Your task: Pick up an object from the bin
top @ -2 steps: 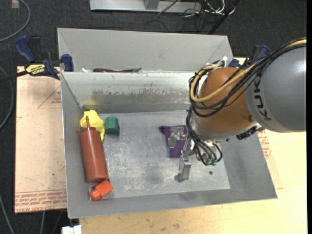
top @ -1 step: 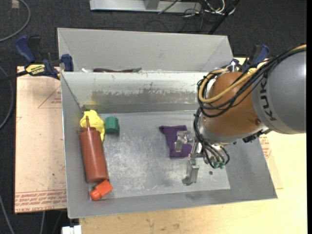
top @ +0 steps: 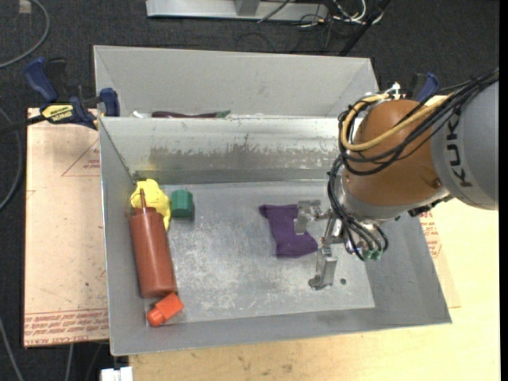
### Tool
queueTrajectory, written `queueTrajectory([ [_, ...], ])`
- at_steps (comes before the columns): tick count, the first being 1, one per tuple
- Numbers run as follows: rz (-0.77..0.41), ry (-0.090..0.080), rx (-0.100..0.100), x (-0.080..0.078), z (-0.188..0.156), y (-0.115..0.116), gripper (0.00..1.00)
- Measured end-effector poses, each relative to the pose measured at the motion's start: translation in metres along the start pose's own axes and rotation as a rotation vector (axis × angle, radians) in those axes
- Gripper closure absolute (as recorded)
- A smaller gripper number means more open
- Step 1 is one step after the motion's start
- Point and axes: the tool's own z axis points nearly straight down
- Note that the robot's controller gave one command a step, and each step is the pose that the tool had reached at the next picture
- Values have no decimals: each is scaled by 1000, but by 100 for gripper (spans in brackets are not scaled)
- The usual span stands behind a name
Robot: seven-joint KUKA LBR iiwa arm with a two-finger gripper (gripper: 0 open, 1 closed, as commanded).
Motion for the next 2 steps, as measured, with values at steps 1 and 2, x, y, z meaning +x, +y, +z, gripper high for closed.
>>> queueTrajectory([
  [1, 43, -5, -1, -37, 44, -2, 0],
  [2, 44, 2, -1, -51, 87, 5, 0],
])
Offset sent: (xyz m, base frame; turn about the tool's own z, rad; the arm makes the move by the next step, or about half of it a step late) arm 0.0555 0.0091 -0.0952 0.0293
